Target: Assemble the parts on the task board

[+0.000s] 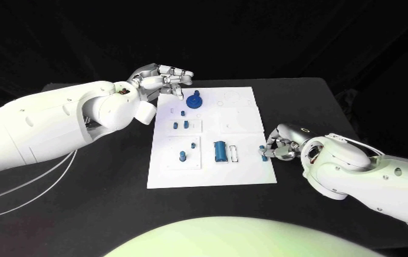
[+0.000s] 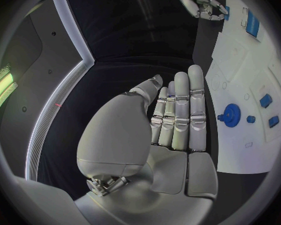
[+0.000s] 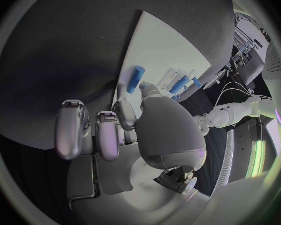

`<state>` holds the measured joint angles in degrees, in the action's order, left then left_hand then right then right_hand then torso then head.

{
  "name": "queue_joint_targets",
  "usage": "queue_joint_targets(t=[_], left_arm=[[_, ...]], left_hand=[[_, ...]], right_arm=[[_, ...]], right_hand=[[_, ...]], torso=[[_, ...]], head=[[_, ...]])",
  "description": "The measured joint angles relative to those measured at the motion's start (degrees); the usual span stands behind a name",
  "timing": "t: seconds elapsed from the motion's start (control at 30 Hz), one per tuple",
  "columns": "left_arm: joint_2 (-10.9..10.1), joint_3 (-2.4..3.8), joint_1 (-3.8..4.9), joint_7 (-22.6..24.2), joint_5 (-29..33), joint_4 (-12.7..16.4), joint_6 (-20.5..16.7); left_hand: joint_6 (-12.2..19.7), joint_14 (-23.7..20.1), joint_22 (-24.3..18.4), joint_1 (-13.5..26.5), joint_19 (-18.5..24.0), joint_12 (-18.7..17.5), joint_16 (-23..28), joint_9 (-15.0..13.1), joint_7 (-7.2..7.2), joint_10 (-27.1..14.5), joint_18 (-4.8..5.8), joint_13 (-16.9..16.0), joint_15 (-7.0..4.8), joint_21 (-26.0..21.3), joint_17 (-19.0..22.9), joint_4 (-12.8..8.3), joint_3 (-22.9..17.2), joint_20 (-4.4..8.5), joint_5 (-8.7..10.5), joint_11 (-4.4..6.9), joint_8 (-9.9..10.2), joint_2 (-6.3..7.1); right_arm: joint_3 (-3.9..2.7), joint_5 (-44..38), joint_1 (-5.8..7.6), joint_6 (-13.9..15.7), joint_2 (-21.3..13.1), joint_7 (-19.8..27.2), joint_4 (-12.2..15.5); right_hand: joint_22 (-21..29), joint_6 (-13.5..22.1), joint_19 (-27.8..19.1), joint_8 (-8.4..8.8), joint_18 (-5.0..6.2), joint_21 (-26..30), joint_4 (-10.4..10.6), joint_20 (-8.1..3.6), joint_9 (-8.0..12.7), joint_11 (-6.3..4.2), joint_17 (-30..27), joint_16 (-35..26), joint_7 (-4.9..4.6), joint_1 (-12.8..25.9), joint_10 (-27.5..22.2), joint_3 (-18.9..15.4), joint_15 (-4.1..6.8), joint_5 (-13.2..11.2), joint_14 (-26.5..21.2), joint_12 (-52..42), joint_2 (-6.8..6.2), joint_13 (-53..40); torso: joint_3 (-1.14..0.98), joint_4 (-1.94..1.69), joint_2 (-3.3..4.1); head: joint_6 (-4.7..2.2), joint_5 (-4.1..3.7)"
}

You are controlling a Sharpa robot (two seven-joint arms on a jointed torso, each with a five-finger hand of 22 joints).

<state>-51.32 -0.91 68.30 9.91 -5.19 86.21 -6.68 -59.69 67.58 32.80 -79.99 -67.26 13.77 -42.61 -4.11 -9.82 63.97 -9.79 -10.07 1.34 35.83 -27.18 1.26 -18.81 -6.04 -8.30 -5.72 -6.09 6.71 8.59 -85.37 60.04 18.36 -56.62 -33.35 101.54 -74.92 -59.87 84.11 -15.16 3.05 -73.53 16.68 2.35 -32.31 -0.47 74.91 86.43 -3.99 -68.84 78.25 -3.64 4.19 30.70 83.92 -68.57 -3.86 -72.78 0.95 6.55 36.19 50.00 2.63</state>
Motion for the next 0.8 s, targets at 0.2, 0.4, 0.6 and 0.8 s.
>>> queue_joint_targets(t=[0.2,0.4,0.6,0.8], left_arm=[[0.0,0.0,0.0,0.0,0.0,0.0,0.0],[0.0,0.0,0.0,0.0,0.0,0.0,0.0],[-0.1,0.0,0.0,0.0,0.0,0.0,0.1],[-0.1,0.0,0.0,0.0,0.0,0.0,0.1]], left_hand=[[0.0,0.0,0.0,0.0,0.0,0.0,0.0,0.0,0.0,0.0,0.0,0.0,0.0,0.0,0.0,0.0,0.0,0.0,0.0,0.0,0.0,0.0],[0.0,0.0,0.0,0.0,0.0,0.0,0.0,0.0,0.0,0.0,0.0,0.0,0.0,0.0,0.0,0.0,0.0,0.0,0.0,0.0,0.0,0.0],[0.0,0.0,0.0,0.0,0.0,0.0,0.0,0.0,0.0,0.0,0.0,0.0,0.0,0.0,0.0,0.0,0.0,0.0,0.0,0.0,0.0,0.0],[0.0,0.0,0.0,0.0,0.0,0.0,0.0,0.0,0.0,0.0,0.0,0.0,0.0,0.0,0.0,0.0,0.0,0.0,0.0,0.0,0.0,0.0]], right_arm=[[-0.08,0.1,-0.05,-0.4,0.1,-0.3,0.0],[-0.15,0.1,-0.14,-1.1,0.5,-0.5,0.0],[-0.22,-0.8,-0.27,-1.7,1.1,-1.1,0.1],[-0.28,-2.9,-0.37,-2.2,1.9,-2.0,-0.4]], right_hand=[[0.0,-0.2,0.0,0.0,0.0,0.2,-0.1,0.0,0.0,0.0,0.0,0.0,0.19,0.3,0.0,-0.5,0.0,-0.4,0.0,-0.1,-0.31,-0.1],[0.0,-0.7,0.0,-0.12,0.0,0.5,-0.5,0.0,-0.2,0.0,0.0,-0.2,0.24,0.6,0.0,-1.4,0.0,-0.9,0.0,-0.4,-0.61,-0.4],[0.0,-0.8,0.0,-0.38,0.0,0.5,-0.7,0.0,-0.6,0.0,0.0,-0.2,0.32,-0.3,0.0,-2.0,0.0,-1.5,0.0,-0.7,-1.47,-0.5],[0.0,-1.2,0.0,-1.23,0.0,0.5,-0.9,-0.01,-0.8,0.0,0.0,-0.2,0.31,-0.7,0.0,-2.1,0.0,-1.6,0.0,-0.7,-1.9,-0.6]], torso=[[0.01,0.01,-0.05],[0.02,0.01,-0.07],[0.04,-0.03,-0.08],[0.07,-0.06,-0.05]], head=[[0.0,-0.08],[0.0,-0.13],[0.0,-0.17],[0.0,-0.18]])
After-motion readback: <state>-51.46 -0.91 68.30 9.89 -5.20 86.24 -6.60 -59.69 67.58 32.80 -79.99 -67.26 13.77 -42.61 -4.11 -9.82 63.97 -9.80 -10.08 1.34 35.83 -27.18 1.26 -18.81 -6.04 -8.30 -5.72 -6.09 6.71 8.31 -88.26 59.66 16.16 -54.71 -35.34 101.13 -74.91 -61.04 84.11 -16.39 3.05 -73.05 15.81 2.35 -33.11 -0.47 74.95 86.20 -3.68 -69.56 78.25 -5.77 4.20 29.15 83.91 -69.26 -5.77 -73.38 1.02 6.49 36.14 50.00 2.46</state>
